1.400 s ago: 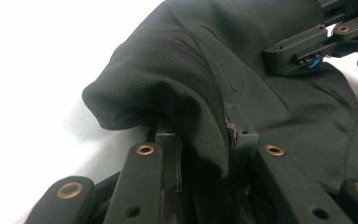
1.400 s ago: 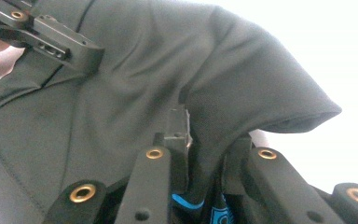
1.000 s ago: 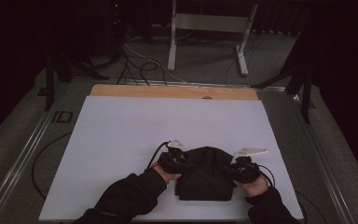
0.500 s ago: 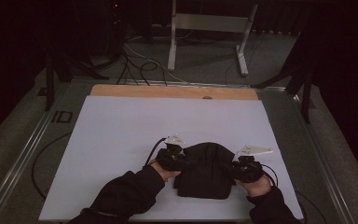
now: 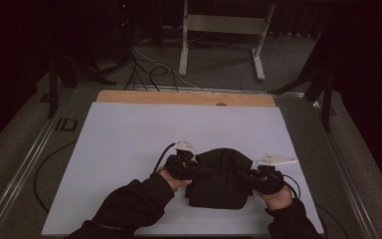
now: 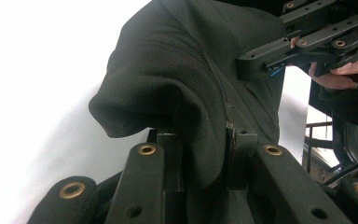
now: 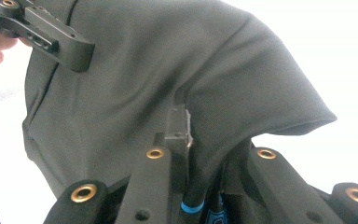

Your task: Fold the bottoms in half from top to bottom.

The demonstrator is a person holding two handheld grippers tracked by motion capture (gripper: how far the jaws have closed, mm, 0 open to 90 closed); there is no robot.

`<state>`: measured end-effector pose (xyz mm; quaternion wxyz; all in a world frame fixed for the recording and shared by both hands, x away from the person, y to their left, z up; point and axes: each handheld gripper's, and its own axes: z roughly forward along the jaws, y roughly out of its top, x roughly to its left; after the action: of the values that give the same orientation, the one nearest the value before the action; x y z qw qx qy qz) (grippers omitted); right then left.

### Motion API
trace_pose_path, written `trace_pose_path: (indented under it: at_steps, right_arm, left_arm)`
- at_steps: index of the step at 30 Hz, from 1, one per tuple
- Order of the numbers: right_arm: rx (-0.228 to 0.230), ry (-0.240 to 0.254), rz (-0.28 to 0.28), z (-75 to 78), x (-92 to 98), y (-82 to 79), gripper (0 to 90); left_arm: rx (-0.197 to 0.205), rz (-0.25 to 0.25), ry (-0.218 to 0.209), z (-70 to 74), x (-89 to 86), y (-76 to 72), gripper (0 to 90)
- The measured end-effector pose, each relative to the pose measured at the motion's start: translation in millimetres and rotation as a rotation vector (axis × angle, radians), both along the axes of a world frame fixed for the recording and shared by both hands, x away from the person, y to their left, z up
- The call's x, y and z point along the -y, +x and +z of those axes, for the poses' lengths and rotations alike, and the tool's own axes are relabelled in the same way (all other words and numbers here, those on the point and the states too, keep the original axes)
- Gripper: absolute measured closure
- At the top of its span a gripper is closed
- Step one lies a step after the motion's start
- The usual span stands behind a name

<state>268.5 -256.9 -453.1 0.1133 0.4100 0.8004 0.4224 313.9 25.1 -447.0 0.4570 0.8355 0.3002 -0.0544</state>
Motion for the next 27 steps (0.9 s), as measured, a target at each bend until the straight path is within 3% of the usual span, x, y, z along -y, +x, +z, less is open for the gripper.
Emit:
trace_pose_path:
  at_steps: [13, 27]
  right_arm:
    - [0.035, -0.004, 0.023, 12.8, -7.7, 5.1, 77.7]
    - [0.052, 0.002, 0.060, 26.3, -28.6, 21.6, 77.7]
  left_arm:
    - [0.014, 0.003, -0.004, 14.6, -9.3, 4.4, 73.5]
    - [0.027, 0.049, -0.009, 25.5, -32.4, 10.1, 73.4]
